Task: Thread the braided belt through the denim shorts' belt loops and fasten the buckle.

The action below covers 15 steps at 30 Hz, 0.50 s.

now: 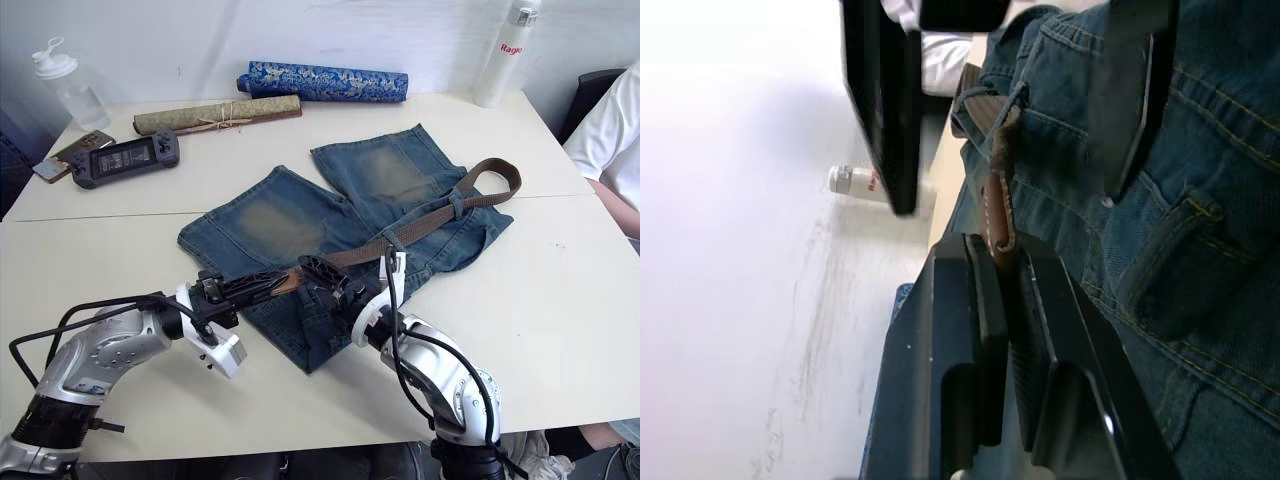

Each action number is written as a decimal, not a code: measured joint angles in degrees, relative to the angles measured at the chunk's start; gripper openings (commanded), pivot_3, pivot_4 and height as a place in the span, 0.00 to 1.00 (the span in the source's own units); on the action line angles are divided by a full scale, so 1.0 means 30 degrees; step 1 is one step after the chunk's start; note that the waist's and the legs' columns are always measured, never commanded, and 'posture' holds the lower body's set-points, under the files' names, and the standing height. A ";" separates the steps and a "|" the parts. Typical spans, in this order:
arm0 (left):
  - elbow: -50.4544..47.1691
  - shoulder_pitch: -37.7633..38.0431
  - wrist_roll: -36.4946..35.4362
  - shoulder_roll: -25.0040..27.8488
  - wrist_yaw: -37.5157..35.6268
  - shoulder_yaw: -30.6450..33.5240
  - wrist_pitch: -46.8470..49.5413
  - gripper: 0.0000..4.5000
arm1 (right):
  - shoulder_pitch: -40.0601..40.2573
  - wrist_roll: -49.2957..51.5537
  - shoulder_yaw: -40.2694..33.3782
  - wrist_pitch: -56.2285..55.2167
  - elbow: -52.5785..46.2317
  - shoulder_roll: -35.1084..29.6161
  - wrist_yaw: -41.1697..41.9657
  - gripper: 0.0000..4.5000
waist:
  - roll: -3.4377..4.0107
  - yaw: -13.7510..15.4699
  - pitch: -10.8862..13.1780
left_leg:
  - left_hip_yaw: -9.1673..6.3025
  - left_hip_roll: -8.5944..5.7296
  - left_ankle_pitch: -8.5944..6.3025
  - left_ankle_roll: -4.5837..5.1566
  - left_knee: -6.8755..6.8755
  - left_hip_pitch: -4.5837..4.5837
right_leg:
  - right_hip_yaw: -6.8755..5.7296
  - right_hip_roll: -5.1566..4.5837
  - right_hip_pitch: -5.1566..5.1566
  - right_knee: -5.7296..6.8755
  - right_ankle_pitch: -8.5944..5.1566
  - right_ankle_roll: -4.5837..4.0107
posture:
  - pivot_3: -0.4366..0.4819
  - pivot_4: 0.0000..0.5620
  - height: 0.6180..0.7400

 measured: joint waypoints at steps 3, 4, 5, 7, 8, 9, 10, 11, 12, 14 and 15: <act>-0.0042 0.0455 -0.0010 0.0005 -0.0013 0.0030 0.0043 0.00 | -0.0604 0.0001 -0.0857 -0.0304 0.0472 0.0073 -0.0310 0.93 | 0.0006 -0.0001 0.0002 | 0.0001 0.0000 -0.0001 -0.0001 -0.0001 -0.0002 | 0.0002 0.0000 -0.0023 0.0037 -0.0013 -0.0018 | 0.48 0.27 0.22; -0.0043 0.0500 -0.0009 0.0016 -0.0019 0.0033 0.0063 0.00 | -0.0784 0.0001 -0.1143 -0.0370 0.0547 0.0153 -0.0379 0.86 | 0.0007 0.0010 0.0002 | 0.0001 0.0001 -0.0001 -0.0001 -0.0001 -0.0001 | 0.0003 0.0000 -0.0028 0.0058 -0.0021 -0.0027 | 0.48 0.27 0.22; -0.0056 0.0499 -0.0009 0.0016 -0.0019 0.0035 0.0082 0.00 | -0.0890 0.0001 -0.1257 -0.0453 0.0556 0.0169 -0.0400 0.80 | 0.0007 0.0009 0.0003 | 0.0001 0.0001 -0.0001 -0.0001 -0.0001 -0.0001 | 0.0004 0.0000 -0.0034 0.0070 -0.0026 -0.0028 | 0.48 0.27 0.22; -0.0144 0.0500 -0.0009 0.0015 -0.0022 0.0035 0.0198 0.00 | -0.0952 0.0002 -0.1314 -0.0503 0.0555 0.0236 -0.0404 0.60 | 0.0007 -0.0005 0.0003 | 0.0000 0.0002 -0.0002 0.0000 0.0000 -0.0001 | 0.0006 0.0000 -0.0044 0.0096 -0.0044 -0.0030 | 0.48 0.27 0.22; -0.0200 0.0500 -0.0009 0.0015 -0.0022 0.0035 0.0230 0.00 | -0.0952 0.0002 -0.1311 -0.0501 0.0555 0.0300 -0.0402 0.49 | 0.0008 -0.0010 0.0003 | 0.0000 0.0003 -0.0002 0.0000 0.0000 -0.0001 | 0.0010 0.0000 -0.0053 0.0111 -0.0055 -0.0027 | 0.48 0.27 0.22; -0.0257 0.0500 -0.0009 0.0015 -0.0028 0.0035 0.0260 0.00 | -0.0951 0.0002 -0.1311 -0.0499 0.0555 0.0314 -0.0397 0.39 | 0.0008 -0.0010 0.0003 | 0.0000 0.0003 -0.0002 0.0000 0.0000 -0.0001 | 0.0011 -0.0001 -0.0056 0.0117 -0.0061 -0.0026 | 0.48 0.27 0.22; -0.0300 0.0499 -0.0009 0.0015 -0.0033 0.0035 0.0279 0.00 | -0.0952 0.0002 -0.1309 -0.0496 0.0555 0.0314 -0.0394 0.29 | 0.0008 -0.0009 0.0003 | -0.0001 0.0003 -0.0002 0.0000 0.0000 -0.0001 | 0.0011 -0.0001 -0.0058 0.0119 -0.0064 -0.0026 | 0.48 0.27 0.22; -0.0374 0.0500 -0.0021 0.0015 -0.0073 0.0032 0.0370 0.00 | -0.0951 0.0002 -0.1293 -0.0484 0.0555 0.0312 -0.0382 0.17 | 0.0008 -0.0012 0.0003 | 0.0000 0.0003 -0.0002 0.0001 0.0000 -0.0001 | 0.0011 -0.0001 -0.0060 0.0123 -0.0066 -0.0026 | 0.48 0.27 0.22; -0.0442 0.0499 -0.0048 0.0008 -0.0141 0.0030 0.0496 0.00 | -0.0951 0.0001 -0.1280 -0.0476 0.0556 0.0310 -0.0380 0.06 | 0.0008 -0.0012 0.0003 | -0.0001 0.0003 -0.0002 0.0001 0.0000 -0.0001 | 0.0013 -0.0001 -0.0062 0.0123 -0.0067 -0.0026 | 0.48 0.27 0.22; -0.0489 0.0499 -0.0287 0.0000 -0.0388 0.0006 0.0847 0.20 | -0.0958 0.0001 -0.1274 -0.0469 0.0557 0.0299 -0.0373 0.00 | 0.0008 -0.0012 0.0003 | -0.0001 0.0003 -0.0002 0.0001 0.0000 -0.0001 | 0.0014 -0.0001 -0.0062 0.0124 -0.0067 -0.0026 | 0.48 0.27 0.22; -0.0553 0.0506 -0.0743 -0.0086 -0.0657 -0.0058 0.1259 0.24 | -0.0970 0.0001 -0.1283 -0.0483 0.0569 0.0208 -0.0359 0.00 | 0.0009 -0.0010 0.0003 | 0.0000 0.0003 -0.0002 0.0001 0.0000 -0.0001 | 0.0015 -0.0001 -0.0064 0.0124 -0.0068 -0.0026 | 0.48 0.27 0.22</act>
